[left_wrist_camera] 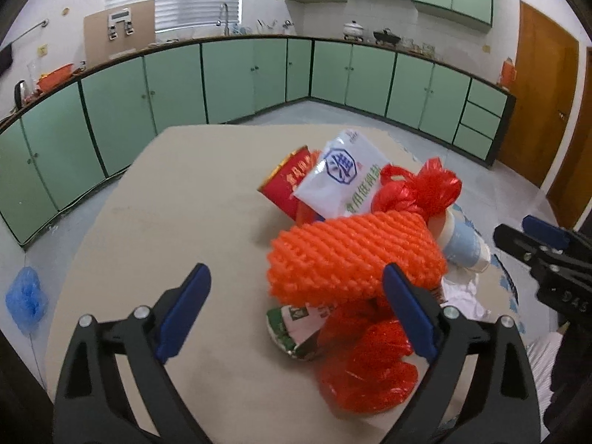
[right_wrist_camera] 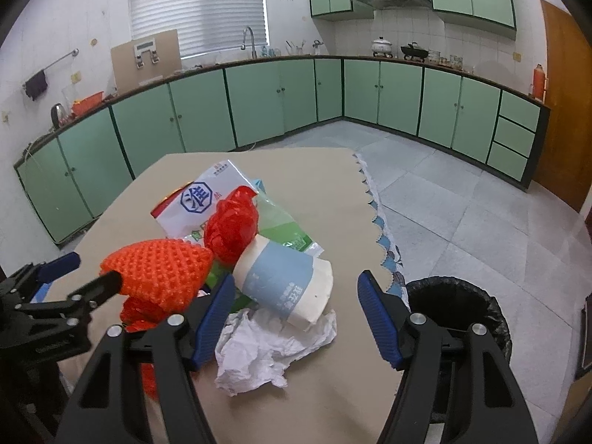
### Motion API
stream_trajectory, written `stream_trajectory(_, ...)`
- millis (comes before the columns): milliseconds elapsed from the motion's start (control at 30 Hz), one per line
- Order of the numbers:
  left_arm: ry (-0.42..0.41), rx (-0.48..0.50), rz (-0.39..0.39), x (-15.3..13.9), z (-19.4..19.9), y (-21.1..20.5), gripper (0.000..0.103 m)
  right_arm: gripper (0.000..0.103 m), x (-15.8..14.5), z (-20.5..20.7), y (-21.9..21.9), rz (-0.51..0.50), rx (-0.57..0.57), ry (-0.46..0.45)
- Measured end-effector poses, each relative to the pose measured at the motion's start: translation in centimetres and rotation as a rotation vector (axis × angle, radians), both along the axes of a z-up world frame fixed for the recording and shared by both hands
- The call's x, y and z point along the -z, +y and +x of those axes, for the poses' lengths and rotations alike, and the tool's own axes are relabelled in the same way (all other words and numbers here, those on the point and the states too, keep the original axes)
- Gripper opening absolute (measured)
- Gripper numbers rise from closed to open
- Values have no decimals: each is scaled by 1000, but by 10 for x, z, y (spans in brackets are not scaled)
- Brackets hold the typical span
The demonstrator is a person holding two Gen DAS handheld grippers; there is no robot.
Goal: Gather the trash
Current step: 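Grasp the orange mesh net with the left tool while the right tool grasps a red plastic bag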
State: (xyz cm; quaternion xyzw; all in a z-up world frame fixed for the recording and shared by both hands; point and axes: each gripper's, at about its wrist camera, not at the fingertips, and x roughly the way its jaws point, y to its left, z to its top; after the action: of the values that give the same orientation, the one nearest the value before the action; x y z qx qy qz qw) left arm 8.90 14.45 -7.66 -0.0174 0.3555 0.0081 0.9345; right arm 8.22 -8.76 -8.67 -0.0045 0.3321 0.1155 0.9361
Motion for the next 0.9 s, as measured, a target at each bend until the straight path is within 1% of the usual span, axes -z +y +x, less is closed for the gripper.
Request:
stream_trajectory(67,14,14,-11,6,6,-2,91,68,1,1,-1,-7,4,2)
stream_trajectory(100,17,22,-24,7,8,-3,89,68,1,1,-1,-10,5,3)
stream_trajectory(133,13,31,-34,7,9,-3,78,68,1,1,-1,-14,5,3)
stream_trajectory(167,13,43,-40,8,9,-4,71,68,1,1,0,-17,5,3)
stream_trajectory(233,11,71,-50,8,9,-5,46,68,2,2,3,-21,2,1)
stream_trajectory(267,7,78,-51,8,8,-5,40,68,2,2,5,-22,-2,1)
stream_trajectory(333,-12,91,-55,7,5,-5,22,68,1,3,10,-27,-10,-1)
stream_trajectory(367,-24,94,-58,6,4,-4,17,68,1,4,12,-31,-13,-3)
stream_trajectory(433,-54,84,-60,3,2,-1,13,68,0,6,16,-32,-20,-4)
stream_trajectory(533,-96,71,-50,-5,-3,2,11,68,-3,10,21,-28,-30,-12)
stream_trajectory(700,-168,23,-50,-23,-12,15,10,68,-9,23,31,-19,-45,-34)
stream_trajectory(800,-214,-8,-23,-32,-16,20,10,68,-8,36,38,-4,-60,-28)
stream_trajectory(833,-225,-17,-6,-34,-16,21,10,65,-7,40,39,-1,-61,-25)
stream_trajectory(867,-229,-23,1,-35,-16,21,10,59,-5,46,42,4,-65,-15)
stream_trajectory(900,-230,-30,5,-35,-14,23,10,56,-3,49,43,12,-71,-4)
